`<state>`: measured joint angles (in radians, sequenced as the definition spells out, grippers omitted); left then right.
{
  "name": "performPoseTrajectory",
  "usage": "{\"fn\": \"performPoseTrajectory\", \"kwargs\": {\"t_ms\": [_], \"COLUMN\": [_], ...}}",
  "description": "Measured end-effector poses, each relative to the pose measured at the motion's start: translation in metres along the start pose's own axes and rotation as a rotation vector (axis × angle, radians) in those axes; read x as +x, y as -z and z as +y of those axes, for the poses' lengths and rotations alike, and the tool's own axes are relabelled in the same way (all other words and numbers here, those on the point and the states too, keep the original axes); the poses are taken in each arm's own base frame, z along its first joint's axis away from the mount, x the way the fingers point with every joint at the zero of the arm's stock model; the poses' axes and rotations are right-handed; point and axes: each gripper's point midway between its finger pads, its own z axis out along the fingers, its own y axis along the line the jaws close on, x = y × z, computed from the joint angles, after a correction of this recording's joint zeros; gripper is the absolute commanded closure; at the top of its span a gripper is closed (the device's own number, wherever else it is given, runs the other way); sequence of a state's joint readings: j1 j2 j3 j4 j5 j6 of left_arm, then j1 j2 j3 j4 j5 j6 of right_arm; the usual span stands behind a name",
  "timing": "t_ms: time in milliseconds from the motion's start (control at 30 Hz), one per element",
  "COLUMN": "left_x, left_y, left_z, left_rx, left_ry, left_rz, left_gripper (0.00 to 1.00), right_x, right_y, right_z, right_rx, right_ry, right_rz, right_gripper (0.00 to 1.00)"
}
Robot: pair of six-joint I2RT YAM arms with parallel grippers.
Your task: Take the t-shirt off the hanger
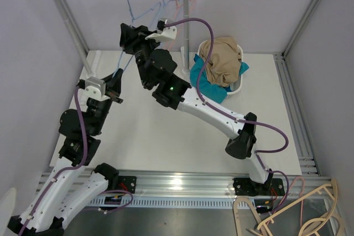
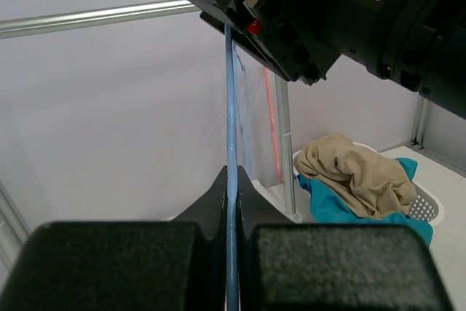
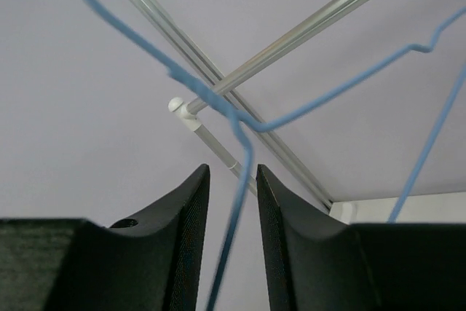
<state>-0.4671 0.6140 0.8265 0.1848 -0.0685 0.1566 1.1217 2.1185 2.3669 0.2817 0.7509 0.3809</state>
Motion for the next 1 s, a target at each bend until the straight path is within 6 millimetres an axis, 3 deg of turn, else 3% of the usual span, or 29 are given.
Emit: {"fn": "performPoseTrajectory", "kwargs": {"t_ms": [100,133,167,200,233,267,400,600,700,733,767,833,1000], "left_x": [-0.003,-0.004,-0.004,-0.005,-0.005,-0.003,0.009,0.007,0.007,0.007,0.004,-0.001,-0.008], "left_y": [0.0,0.0,0.0,-0.001,-0.001,-0.001,-0.003,-0.001,-0.001,-0.001,-0.002,-0.002,-0.002], "left_z": [0.004,0.006,0.007,0.008,0.008,0.008,0.005,0.006,0.006,0.007,0.009,0.012,0.018], "left_rx": [-0.02,-0.031,-0.039,-0.044,-0.047,-0.044,-0.035,-0.041,-0.043,-0.048,-0.058,-0.072,-0.105], "left_ry": [0.006,0.01,0.012,0.017,0.019,0.022,0.022,0.023,0.025,0.025,0.028,0.034,0.046], "left_rz": [-0.01,-0.011,-0.011,-0.012,-0.011,0.001,0.043,0.037,0.037,0.034,0.025,0.005,-0.023], "left_gripper": [0.99,0.99,0.99,0.99,0.99,0.99,0.99,0.99,0.99,0.99,0.99,0.99,0.99], "right_x": [0.003,0.003,0.003,0.003,0.003,0.001,-0.007,-0.007,-0.006,-0.005,-0.005,-0.003,0.0], "right_y": [0.0,0.0,0.0,0.0,0.0,0.0,-0.001,0.0,0.0,0.0,0.0,0.0,0.0], "right_z": [-0.002,-0.002,-0.002,-0.001,-0.001,0.002,0.008,0.009,0.01,0.009,0.009,0.007,0.006], "right_rx": [0.002,0.001,-0.001,-0.004,-0.007,-0.013,-0.028,-0.033,-0.038,-0.038,-0.039,-0.037,-0.036], "right_ry": [0.008,0.01,0.013,0.013,0.018,-0.007,-0.043,-0.045,-0.046,-0.04,-0.032,-0.018,-0.002], "right_rz": [0.005,0.005,0.006,0.006,0.007,0.0,-0.026,-0.025,-0.022,-0.019,-0.016,-0.008,0.003], "right_gripper": [0.59,0.64,0.7,0.92,0.92,1.0,1.0,1.0,0.8,0.6,0.54,0.46,0.43]}}
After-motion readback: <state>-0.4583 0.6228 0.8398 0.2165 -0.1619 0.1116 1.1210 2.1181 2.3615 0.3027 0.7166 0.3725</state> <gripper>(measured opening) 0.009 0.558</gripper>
